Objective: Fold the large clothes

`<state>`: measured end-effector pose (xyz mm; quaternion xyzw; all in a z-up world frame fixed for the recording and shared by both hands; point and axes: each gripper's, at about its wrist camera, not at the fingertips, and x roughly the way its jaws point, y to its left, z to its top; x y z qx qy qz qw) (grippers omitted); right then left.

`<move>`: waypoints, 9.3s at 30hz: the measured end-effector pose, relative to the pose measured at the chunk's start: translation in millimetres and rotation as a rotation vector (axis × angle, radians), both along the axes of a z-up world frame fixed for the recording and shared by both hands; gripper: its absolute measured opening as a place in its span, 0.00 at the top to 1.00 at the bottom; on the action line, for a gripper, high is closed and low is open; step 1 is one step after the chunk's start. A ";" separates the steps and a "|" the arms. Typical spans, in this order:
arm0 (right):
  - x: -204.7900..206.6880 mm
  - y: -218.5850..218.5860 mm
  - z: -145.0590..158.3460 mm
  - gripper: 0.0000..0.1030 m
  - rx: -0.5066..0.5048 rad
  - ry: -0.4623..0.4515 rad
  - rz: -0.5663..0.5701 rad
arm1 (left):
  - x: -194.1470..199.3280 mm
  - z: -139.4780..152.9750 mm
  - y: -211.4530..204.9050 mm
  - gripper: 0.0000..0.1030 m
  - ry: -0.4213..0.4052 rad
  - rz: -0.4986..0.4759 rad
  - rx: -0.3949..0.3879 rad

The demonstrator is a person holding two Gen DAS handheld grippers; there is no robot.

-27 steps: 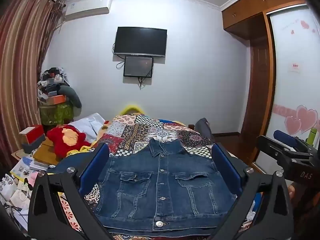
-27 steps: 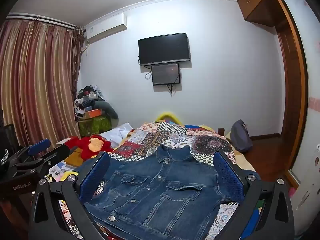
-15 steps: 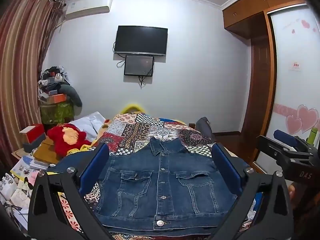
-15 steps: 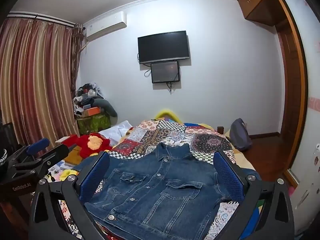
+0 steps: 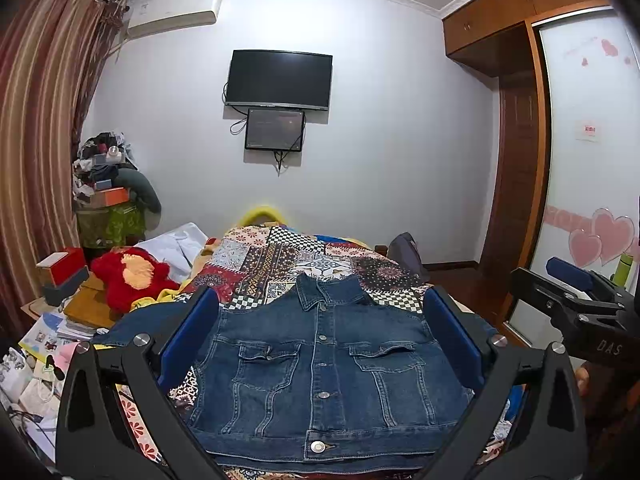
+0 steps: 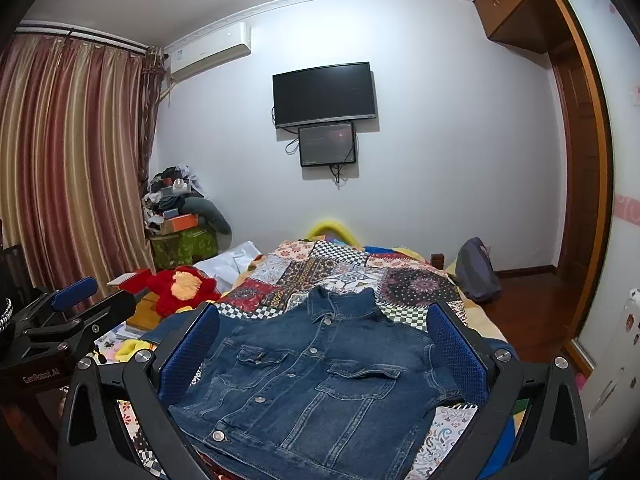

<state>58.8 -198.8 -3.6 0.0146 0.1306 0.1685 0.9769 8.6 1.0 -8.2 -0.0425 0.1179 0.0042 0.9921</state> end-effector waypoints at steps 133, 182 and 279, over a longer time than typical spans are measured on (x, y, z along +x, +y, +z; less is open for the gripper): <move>366.7 165.1 -193.6 0.00 -0.232 0.791 0.268 | 274.4 -144.3 300.3 0.90 0.460 0.297 -0.194; 341.7 115.4 -163.6 0.00 -0.091 0.765 0.185 | 201.5 -246.7 356.7 0.42 0.633 0.408 -0.576; 312.6 -116.3 -146.4 0.00 0.117 0.729 -0.149 | 401.8 -193.2 -130.5 0.89 0.849 -0.614 0.100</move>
